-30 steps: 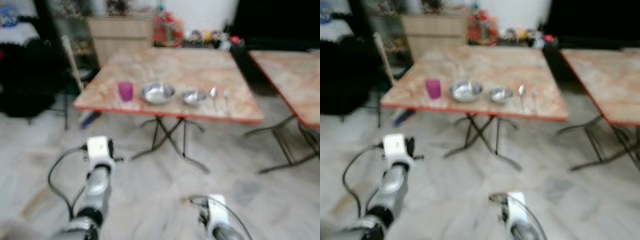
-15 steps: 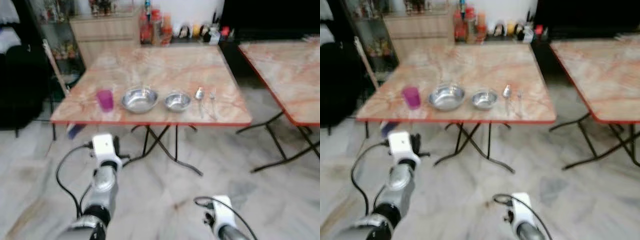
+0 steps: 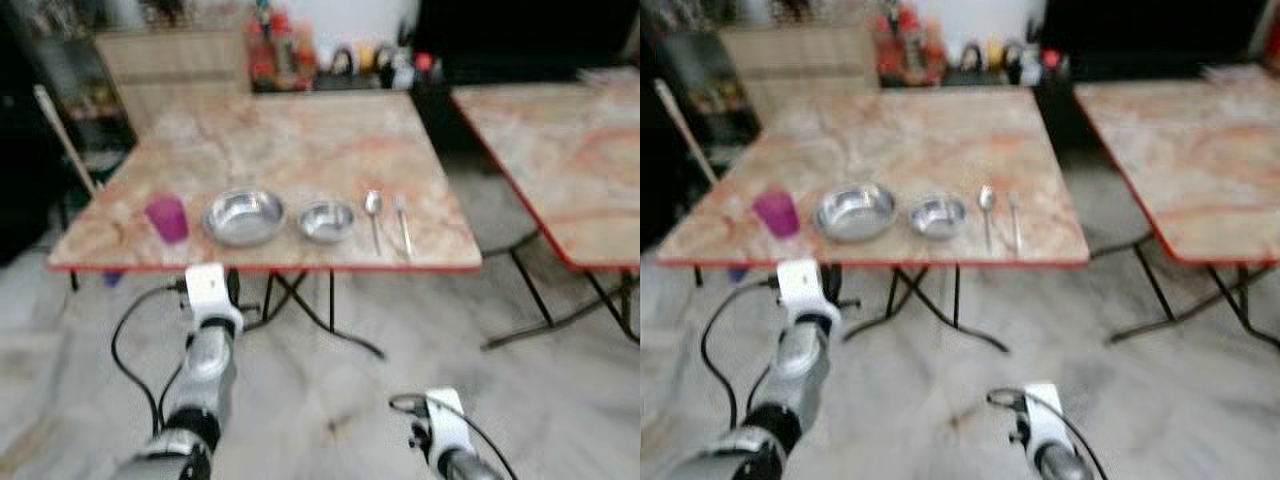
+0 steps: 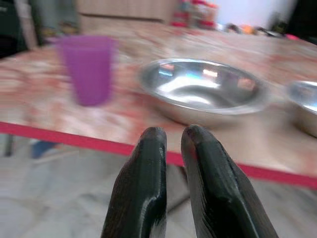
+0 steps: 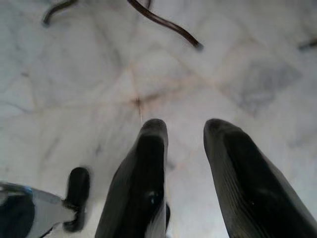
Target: Setting the table
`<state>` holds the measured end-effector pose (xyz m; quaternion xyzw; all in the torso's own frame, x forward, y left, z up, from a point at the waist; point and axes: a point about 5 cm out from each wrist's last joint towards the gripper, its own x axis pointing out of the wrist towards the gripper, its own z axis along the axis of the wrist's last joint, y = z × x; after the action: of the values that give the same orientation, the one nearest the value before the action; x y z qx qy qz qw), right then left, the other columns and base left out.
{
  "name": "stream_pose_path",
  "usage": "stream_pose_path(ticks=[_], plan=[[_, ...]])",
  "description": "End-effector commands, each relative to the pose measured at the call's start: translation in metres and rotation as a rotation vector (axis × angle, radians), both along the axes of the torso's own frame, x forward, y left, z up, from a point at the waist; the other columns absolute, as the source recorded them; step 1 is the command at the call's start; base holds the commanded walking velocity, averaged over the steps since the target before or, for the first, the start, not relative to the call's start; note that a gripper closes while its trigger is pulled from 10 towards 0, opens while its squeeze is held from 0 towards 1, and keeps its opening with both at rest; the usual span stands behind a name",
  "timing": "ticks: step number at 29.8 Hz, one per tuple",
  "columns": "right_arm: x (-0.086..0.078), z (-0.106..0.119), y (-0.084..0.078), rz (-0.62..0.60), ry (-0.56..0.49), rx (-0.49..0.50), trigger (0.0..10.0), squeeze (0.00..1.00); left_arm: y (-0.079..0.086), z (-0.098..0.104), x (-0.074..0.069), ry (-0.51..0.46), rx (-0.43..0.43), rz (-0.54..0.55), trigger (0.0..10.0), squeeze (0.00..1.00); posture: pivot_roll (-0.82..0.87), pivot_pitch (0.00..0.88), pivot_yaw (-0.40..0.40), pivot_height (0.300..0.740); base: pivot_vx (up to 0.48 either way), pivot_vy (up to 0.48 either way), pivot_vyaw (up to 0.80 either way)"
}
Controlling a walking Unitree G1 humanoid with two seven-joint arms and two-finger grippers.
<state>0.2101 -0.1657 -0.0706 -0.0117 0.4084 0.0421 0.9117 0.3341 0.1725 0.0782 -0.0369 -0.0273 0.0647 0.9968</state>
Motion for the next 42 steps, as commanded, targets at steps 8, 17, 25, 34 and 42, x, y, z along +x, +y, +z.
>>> stream_pose_path(ticks=[8, 17, 25, 34, 42], plan=[[0.005, 0.002, 0.010, 0.004, -0.013, 0.032, 10.0, 0.00, 0.010, 0.004, 0.000, -0.018, -0.006, 0.040, 10.0, 0.00, 0.10, 0.000, 0.001, 0.740, 0.334, 0.000, 0.00], [0.004, 0.002, 0.010, 0.005, -0.012, 0.031, 10.0, 0.00, 0.012, 0.005, 0.000, -0.021, -0.007, 0.043, 10.0, 0.00, 0.09, 0.000, 0.004, 0.740, 0.334, 0.000, 0.00], [0.005, 0.002, 0.012, 0.018, -0.020, 0.029, 10.0, 0.00, 0.017, 0.010, 0.002, -0.044, -0.004, 0.063, 10.0, 0.00, 0.10, 0.000, 0.004, 0.740, 0.332, 0.000, 0.00], [0.003, 0.001, 0.012, 0.021, -0.008, 0.031, 10.0, 0.00, 0.024, 0.018, 0.004, -0.065, -0.024, 0.113, 10.0, 0.13, 0.10, 0.000, 0.004, 0.740, 0.101, 0.000, 0.00], [0.002, 0.001, 0.014, 0.022, -0.005, 0.034, 10.0, 0.00, 0.026, 0.024, 0.005, -0.100, -0.061, 0.109, 10.0, 1.00, 0.10, 0.000, 0.005, 0.740, 0.000, 0.000, 0.00]])
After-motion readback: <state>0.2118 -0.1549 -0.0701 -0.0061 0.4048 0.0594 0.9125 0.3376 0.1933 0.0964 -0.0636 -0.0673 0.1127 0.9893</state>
